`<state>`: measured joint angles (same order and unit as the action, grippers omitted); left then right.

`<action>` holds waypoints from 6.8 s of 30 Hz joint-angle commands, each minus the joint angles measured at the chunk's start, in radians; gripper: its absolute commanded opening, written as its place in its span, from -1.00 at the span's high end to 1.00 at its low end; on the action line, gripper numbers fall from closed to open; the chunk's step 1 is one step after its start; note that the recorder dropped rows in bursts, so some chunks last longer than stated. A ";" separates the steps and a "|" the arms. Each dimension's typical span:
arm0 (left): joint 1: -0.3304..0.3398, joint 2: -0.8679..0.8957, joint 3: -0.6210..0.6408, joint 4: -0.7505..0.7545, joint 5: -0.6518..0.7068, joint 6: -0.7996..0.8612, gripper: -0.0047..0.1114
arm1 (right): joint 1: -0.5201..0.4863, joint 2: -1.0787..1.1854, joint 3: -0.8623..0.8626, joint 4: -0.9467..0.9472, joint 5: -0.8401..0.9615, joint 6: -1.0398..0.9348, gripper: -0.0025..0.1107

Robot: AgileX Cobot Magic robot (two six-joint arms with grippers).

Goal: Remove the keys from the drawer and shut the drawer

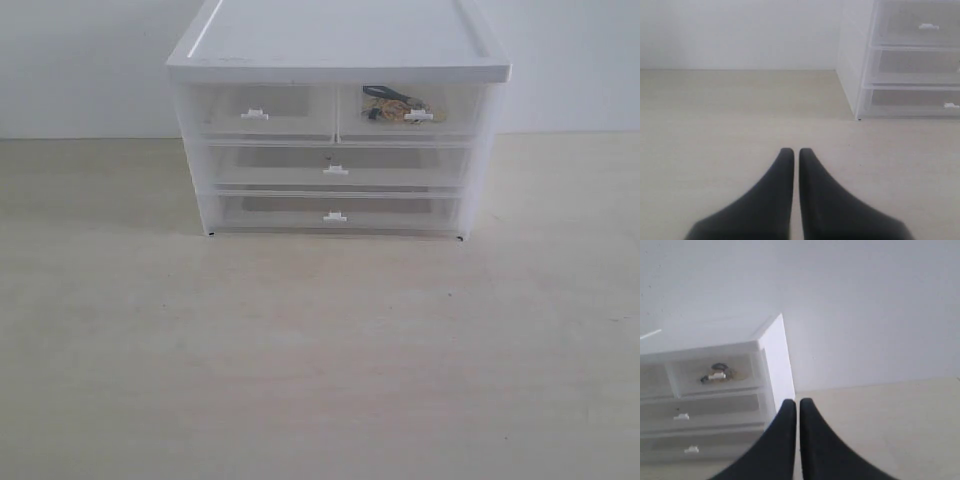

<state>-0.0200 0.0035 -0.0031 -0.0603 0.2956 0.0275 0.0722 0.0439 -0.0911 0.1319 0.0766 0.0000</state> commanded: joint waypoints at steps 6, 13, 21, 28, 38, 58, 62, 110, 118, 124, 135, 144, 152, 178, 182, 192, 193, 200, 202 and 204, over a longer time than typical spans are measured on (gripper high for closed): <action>0.004 -0.004 0.003 0.002 0.001 -0.010 0.85 | -0.002 0.474 -0.350 -0.002 0.230 -0.017 0.96; 0.004 -0.004 0.003 0.002 0.001 -0.010 0.85 | -0.002 0.702 -0.392 0.158 0.103 0.017 0.96; 0.004 -0.004 0.003 0.002 0.001 -0.010 0.85 | -0.002 0.702 -0.392 0.193 0.040 0.028 0.96; 0.004 -0.004 0.003 0.002 0.001 -0.010 0.85 | -0.002 0.702 -0.392 0.193 0.045 -0.052 0.96; 0.004 -0.004 -0.003 -0.169 -0.379 -0.014 0.85 | 0.078 0.716 -0.392 0.193 -0.023 -0.281 0.96; -0.042 0.695 -0.468 -0.206 -0.007 0.199 0.85 | 0.328 1.060 -0.460 0.261 -0.183 -0.223 0.96; -0.042 0.802 -0.498 -0.227 -0.110 0.201 0.85 | 0.328 1.078 -0.460 0.261 -0.159 -0.190 0.96; -0.422 1.376 -0.838 -0.365 -0.403 0.725 0.85 | 0.547 1.432 -0.226 0.102 -1.170 1.101 0.96; -0.421 1.382 -0.838 -0.365 -0.438 0.732 0.85 | 0.555 1.778 -0.321 0.149 -1.298 1.297 0.96; -0.421 1.422 -0.838 -0.365 -0.464 0.806 0.85 | 0.555 1.904 -0.425 0.153 -1.298 1.377 0.96; -0.421 1.580 -0.838 -0.365 -0.650 0.810 0.85 | 0.555 1.900 -0.558 0.158 -1.298 1.183 0.96; -0.421 1.750 -0.960 -0.369 -0.734 0.757 0.85 | 0.547 1.903 -0.633 0.255 -1.298 1.062 0.96; -0.421 1.829 -0.975 -0.365 -0.873 0.750 0.85 | 0.516 1.903 -0.635 0.285 -1.256 1.083 0.96; -0.421 1.860 -0.975 -0.369 -0.968 0.750 0.85 | 0.516 1.903 -0.635 0.317 -1.261 1.091 0.96; -0.421 1.860 -0.975 -0.369 -0.968 0.750 0.85 | 0.516 1.903 -0.638 0.317 -1.261 1.091 0.89; -0.421 1.860 -0.975 -0.369 -0.968 0.750 0.85 | 0.516 1.903 -0.688 0.311 -1.261 1.086 0.44; -0.421 1.860 -0.975 -0.369 -0.968 0.750 0.85 | 0.516 1.903 -0.688 0.321 -1.261 1.086 0.44; -0.421 1.860 -0.975 -0.369 -0.968 0.750 0.85 | 0.516 1.903 -0.688 0.359 -1.261 1.086 0.43; -0.421 1.860 -0.975 -0.369 -0.968 0.750 0.85 | 0.516 1.903 -0.688 0.361 -1.261 1.110 0.43; -0.421 1.860 -0.975 -0.369 -0.968 0.750 0.85 | 0.516 1.903 -0.688 0.361 -1.254 1.170 0.43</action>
<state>-0.4458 1.8580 -0.9699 -0.4165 -0.6195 0.7882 0.5956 1.9465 -0.7762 0.4909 -1.1802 1.1147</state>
